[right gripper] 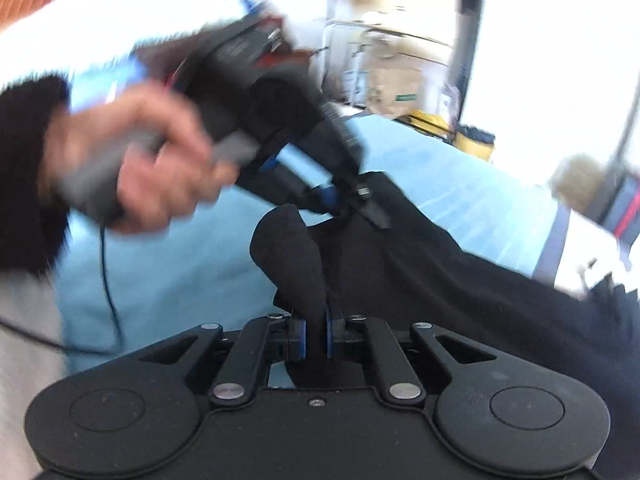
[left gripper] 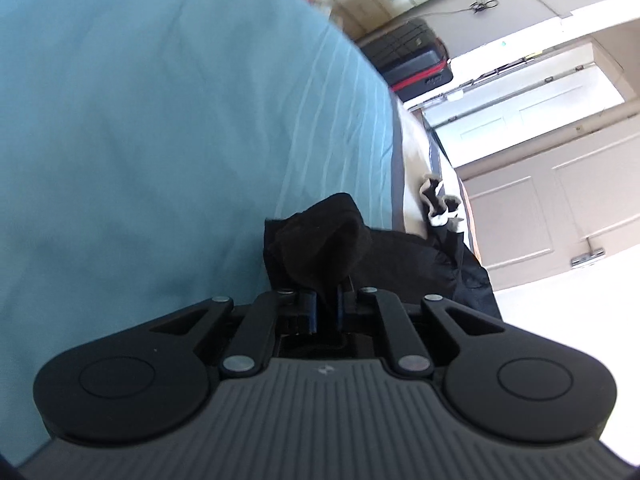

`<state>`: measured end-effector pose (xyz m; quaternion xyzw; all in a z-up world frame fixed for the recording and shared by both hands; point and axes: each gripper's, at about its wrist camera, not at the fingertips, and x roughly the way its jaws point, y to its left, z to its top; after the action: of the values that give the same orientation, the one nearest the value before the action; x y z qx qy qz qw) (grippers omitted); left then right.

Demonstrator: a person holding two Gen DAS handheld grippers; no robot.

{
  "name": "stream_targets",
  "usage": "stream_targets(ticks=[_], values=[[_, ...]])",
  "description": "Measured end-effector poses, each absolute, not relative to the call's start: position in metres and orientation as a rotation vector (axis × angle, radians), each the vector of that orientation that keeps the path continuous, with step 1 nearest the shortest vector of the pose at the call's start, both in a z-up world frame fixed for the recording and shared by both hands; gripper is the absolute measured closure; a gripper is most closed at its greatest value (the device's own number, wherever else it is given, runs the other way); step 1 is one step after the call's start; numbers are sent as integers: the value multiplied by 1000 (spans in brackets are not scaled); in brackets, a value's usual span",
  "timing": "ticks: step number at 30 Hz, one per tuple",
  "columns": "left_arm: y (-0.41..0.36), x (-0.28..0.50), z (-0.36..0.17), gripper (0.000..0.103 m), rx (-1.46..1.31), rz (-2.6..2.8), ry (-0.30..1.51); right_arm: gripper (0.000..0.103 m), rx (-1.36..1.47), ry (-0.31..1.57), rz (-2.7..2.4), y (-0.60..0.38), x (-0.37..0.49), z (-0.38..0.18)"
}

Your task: Fold clothes

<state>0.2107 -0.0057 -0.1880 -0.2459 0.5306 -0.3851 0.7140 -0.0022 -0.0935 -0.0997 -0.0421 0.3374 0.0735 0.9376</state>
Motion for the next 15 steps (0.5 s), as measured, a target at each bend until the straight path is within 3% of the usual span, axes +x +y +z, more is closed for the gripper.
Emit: stream_targets(ticks=[9,15], values=[[28,168,-125,95,-527,-848,986,93,206,575,243,-121,-26,-74],[108,141,-123,95,-786,-824,935,93,301,558,494,-124,-33,-50]])
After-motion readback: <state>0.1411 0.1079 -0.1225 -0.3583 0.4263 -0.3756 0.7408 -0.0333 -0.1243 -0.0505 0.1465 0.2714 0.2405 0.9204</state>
